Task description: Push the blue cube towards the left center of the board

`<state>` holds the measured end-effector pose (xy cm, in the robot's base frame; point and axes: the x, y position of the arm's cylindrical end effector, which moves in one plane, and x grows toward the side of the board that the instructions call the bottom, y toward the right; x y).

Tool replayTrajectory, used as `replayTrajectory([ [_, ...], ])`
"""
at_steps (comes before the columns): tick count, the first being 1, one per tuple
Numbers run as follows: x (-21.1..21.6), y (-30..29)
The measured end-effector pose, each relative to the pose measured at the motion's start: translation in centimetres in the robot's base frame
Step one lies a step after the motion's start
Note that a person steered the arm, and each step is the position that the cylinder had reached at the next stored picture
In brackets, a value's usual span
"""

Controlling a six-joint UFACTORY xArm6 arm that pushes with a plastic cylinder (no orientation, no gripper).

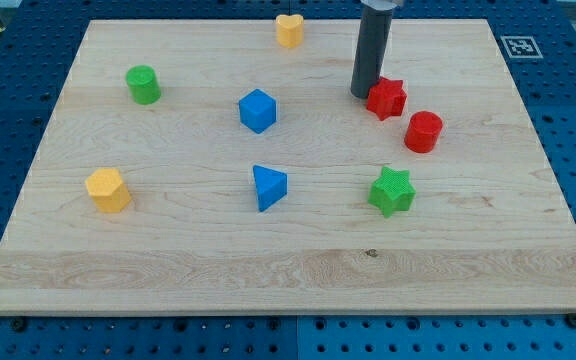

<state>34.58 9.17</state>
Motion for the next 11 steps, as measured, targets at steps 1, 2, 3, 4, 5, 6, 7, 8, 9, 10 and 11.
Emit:
replayTrajectory([
  [1, 0.0, -1.6],
  [2, 0.7, -3.6],
  [3, 2.5, -4.9],
  [4, 3.5, -6.2],
  [5, 3.6, -6.3],
  [6, 3.6, -7.0],
  [7, 3.6, -9.3],
  [8, 3.6, -10.7],
  [9, 3.6, -12.8],
  [10, 3.6, -13.5],
  [11, 3.6, -14.3],
])
